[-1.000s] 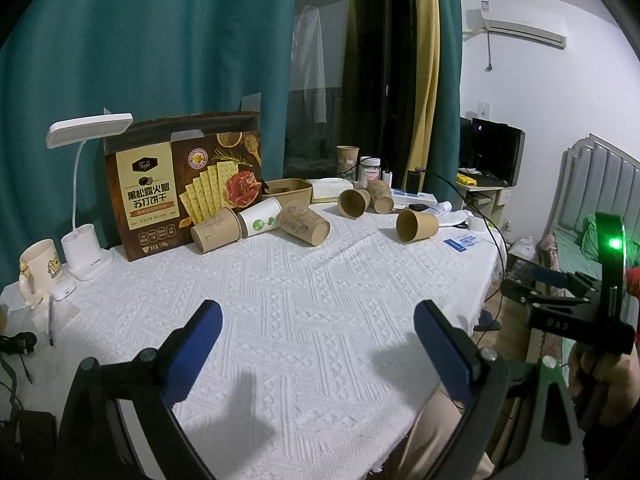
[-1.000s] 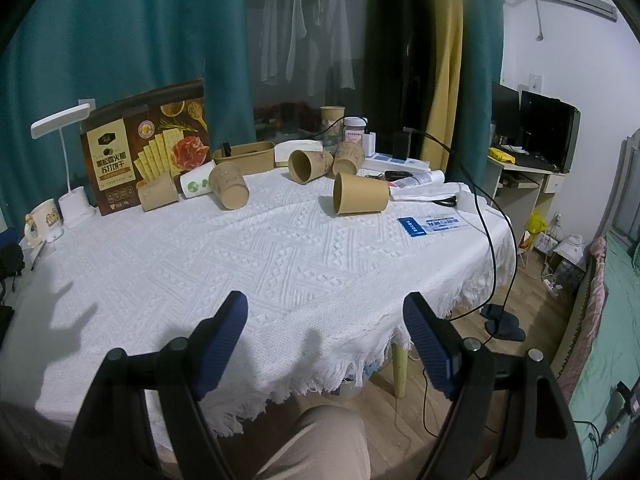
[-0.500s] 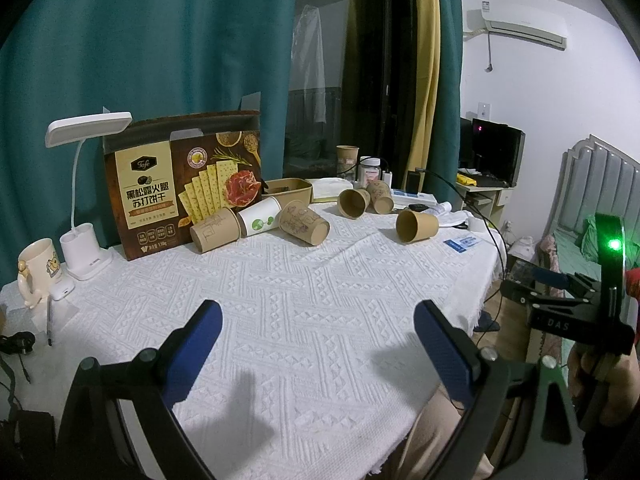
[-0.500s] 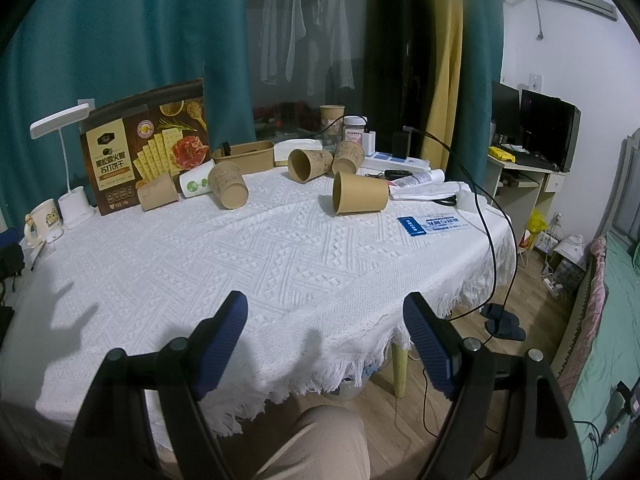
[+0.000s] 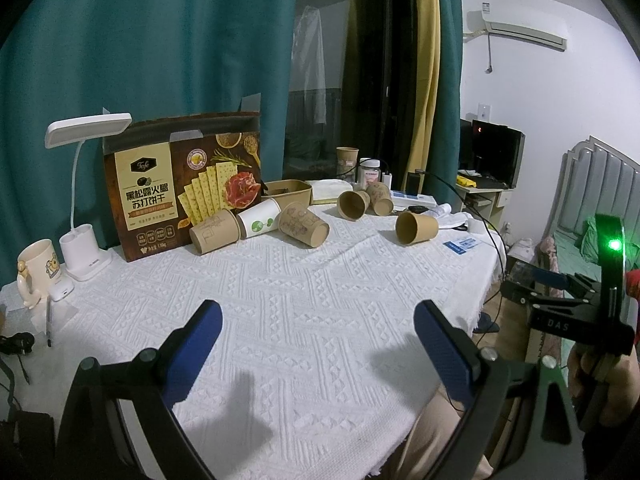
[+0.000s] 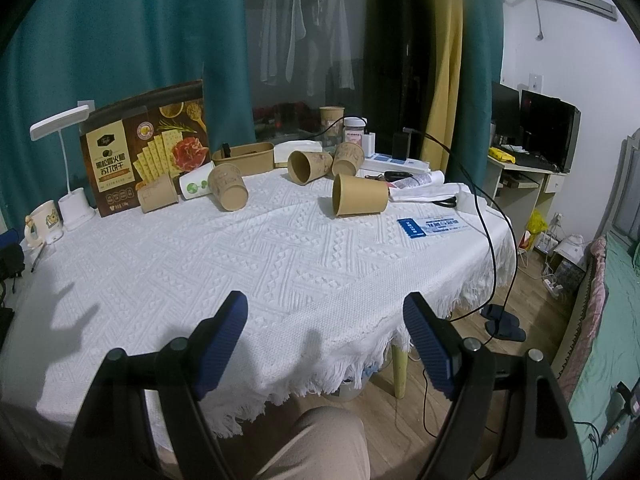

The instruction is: Flip cup upright

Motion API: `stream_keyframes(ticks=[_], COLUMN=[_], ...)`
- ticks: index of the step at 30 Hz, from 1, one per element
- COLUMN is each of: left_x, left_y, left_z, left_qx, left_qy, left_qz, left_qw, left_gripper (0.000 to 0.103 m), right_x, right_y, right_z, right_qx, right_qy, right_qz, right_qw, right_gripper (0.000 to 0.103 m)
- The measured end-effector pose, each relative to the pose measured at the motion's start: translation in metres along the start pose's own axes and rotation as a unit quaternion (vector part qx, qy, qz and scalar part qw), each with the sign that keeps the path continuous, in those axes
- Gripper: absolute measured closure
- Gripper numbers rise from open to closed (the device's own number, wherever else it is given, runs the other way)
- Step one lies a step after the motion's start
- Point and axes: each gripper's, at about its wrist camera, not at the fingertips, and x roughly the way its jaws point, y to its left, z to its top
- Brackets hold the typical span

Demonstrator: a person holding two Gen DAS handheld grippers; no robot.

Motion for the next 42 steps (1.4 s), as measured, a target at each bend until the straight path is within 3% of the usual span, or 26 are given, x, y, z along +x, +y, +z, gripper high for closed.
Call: stream_keyframes(ticks=[15,21,28,32,36,42], left_x=[0.005,0.034,0.114,0.179,0.245,0.338], left_y=[0.000,-0.004,-0.012,-0.012,-0.017,-0.045], left_z=[0.002,0.006,0.025,0.053,0.089,0.131], left_qx=[0.000,0.019,0.093,0.133,0.148,0.193], left_qy=[0.006,0.031,0.102,0.153,0.187,0.199], left_qz=[0.002,0.006,0.023,0.036,-0.009,-0.049], left_qw=[1.0000,0.9993,0.9901,0.9785,0.9712,0.9596], left_gripper=[0.006,0.006,0.000,0.000,0.000,0.000], right_x=[0.007,0.028,0.088,0.134,0.173,0.207], right_y=[-0.002,-0.008,-0.033,-0.054,-0.075,-0.100], right_z=[0.002,0.005,0.015,0.025,0.041,0.064], right_qx=[0.001,0.006,0.016,0.036,0.055,0.071], right_qy=[0.005,0.015,0.045,0.071,0.083,0.071], right_qz=[0.002,0.003,0.005,0.010,0.013,0.005], right_qw=[1.000,1.000,0.999,0.997,0.995,0.995], right_gripper=[0.025,0.025,0.025,0.025,0.025,0.025])
